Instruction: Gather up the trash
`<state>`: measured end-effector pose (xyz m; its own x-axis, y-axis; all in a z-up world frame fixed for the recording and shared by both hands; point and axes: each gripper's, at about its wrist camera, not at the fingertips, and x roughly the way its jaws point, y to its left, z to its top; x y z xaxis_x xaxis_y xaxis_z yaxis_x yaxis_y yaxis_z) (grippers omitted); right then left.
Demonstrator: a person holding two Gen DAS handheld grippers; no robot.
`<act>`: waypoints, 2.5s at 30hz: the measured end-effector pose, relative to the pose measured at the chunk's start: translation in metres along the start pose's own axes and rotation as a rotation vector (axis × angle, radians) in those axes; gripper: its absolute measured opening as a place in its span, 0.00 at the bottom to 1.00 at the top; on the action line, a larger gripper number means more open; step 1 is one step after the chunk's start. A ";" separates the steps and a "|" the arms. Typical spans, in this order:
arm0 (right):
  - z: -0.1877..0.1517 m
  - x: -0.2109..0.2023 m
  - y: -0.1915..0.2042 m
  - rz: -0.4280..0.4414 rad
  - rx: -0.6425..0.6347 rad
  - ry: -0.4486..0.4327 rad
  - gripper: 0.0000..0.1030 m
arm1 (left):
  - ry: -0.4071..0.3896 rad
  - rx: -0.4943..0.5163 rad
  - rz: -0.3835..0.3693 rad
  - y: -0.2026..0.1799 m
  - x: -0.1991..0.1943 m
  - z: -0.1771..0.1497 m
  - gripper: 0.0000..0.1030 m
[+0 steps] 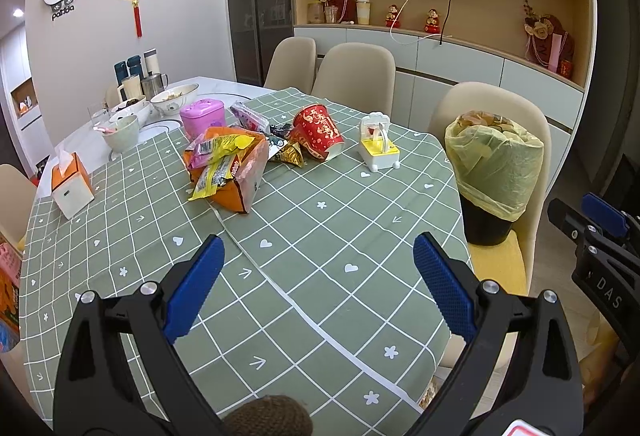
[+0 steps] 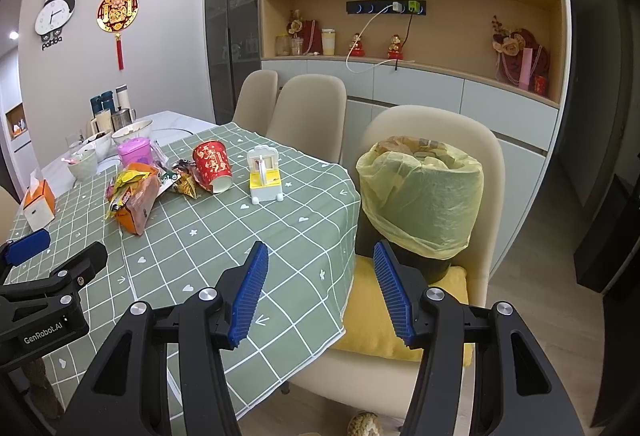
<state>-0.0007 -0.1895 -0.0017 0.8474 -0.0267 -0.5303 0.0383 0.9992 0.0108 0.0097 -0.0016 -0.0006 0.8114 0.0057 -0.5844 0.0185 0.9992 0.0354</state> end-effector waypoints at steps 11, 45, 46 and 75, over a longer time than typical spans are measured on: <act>0.000 0.000 0.004 -0.002 -0.002 -0.010 0.51 | -0.003 -0.003 -0.001 0.002 0.000 0.000 0.89; 0.002 0.007 0.001 0.000 0.015 -0.002 0.51 | -0.006 -0.005 -0.001 0.004 0.005 0.005 0.89; 0.002 0.007 0.001 -0.001 0.014 -0.002 0.51 | -0.003 -0.005 -0.001 0.003 0.006 0.006 0.89; 0.104 0.148 0.001 0.198 -0.110 0.007 0.51 | 0.048 -0.248 0.168 0.099 0.115 0.088 0.91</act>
<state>0.1798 -0.1953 0.0085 0.8292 0.1698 -0.5326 -0.1867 0.9822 0.0225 0.1563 0.0945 0.0068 0.7621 0.1681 -0.6253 -0.2621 0.9631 -0.0605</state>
